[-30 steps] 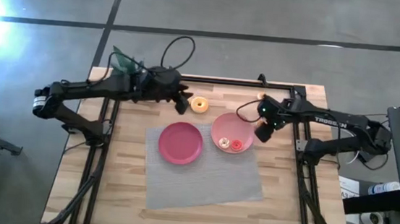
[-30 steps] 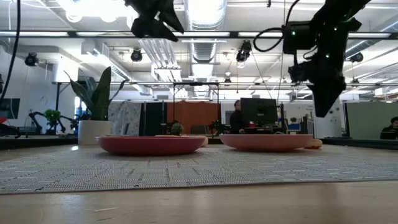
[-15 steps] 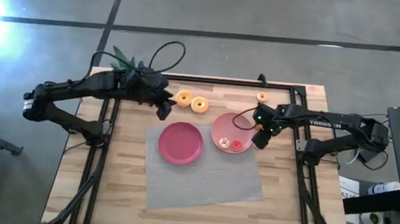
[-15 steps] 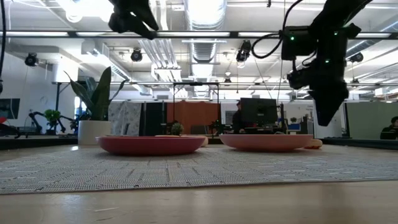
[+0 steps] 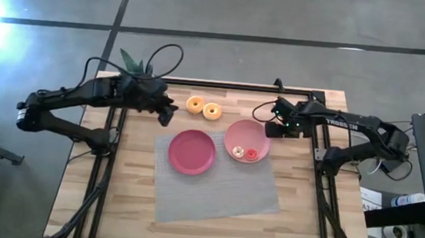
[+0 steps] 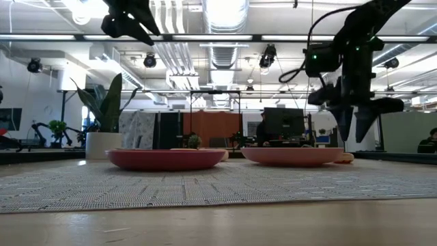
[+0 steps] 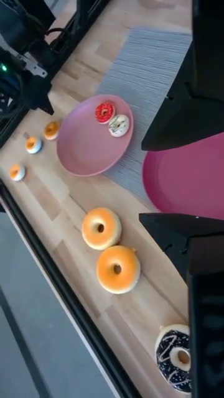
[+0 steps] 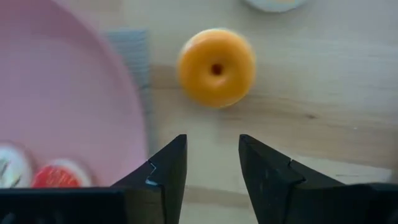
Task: Pick & Place donuts
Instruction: Put the small orange donut on the light pink plate
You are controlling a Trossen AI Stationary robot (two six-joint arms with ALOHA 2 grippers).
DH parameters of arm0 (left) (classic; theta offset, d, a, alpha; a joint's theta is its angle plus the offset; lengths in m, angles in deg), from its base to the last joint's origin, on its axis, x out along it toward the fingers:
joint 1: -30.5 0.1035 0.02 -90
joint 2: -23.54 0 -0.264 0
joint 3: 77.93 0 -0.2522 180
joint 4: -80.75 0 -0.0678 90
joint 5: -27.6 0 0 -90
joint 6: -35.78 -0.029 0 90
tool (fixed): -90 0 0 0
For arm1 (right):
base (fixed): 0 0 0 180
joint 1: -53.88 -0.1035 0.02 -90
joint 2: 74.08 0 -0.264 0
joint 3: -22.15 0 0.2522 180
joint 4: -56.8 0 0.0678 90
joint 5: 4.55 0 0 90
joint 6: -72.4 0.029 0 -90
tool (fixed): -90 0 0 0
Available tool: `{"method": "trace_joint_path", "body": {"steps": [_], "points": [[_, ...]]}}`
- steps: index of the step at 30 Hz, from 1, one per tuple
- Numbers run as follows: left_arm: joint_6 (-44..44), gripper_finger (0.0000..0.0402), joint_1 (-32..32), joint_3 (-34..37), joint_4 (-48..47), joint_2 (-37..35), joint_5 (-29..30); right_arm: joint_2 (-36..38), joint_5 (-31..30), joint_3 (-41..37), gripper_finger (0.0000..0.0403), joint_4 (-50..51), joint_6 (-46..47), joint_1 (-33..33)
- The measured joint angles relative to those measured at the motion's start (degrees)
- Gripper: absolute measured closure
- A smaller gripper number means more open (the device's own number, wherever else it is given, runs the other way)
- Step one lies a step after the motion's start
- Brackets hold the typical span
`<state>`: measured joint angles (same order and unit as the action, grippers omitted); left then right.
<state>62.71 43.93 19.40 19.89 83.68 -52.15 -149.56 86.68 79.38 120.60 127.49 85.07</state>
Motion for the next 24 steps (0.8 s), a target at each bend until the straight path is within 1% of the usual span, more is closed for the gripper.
{"method": "trace_joint_path", "body": {"steps": [3,7,11,16,19,24], "points": [[-0.06,0.0255,0.00,0.58,0.43,-0.62,0.14,-1.50,-3.26,-0.14,0.0260,-0.79,1.96,-0.02],[-0.10,0.0255,0.00,1.58,1.27,-1.33,0.14,-4.00,-4.30,-0.35,0.0259,-4.46,3.73,0.28],[-0.10,0.0255,0.00,2.26,1.73,-1.63,0.14,-6.93,-5.74,-0.57,0.0263,-4.51,4.31,0.31],[-0.10,0.0255,0.00,2.55,1.69,-1.92,0.14,-9.15,-6.71,-0.96,0.0279,-4.41,5.21,0.36],[-0.04,0.0255,0.00,2.55,1.69,-2.08,0.14,-8.10,-6.38,-0.78,0.0286,-4.42,5.84,0.33],[0.01,0.0255,0.00,2.55,1.69,-2.27,0.13,-3.00,-7.14,-0.61,0.0282,-4.13,6.03,0.41]]}}
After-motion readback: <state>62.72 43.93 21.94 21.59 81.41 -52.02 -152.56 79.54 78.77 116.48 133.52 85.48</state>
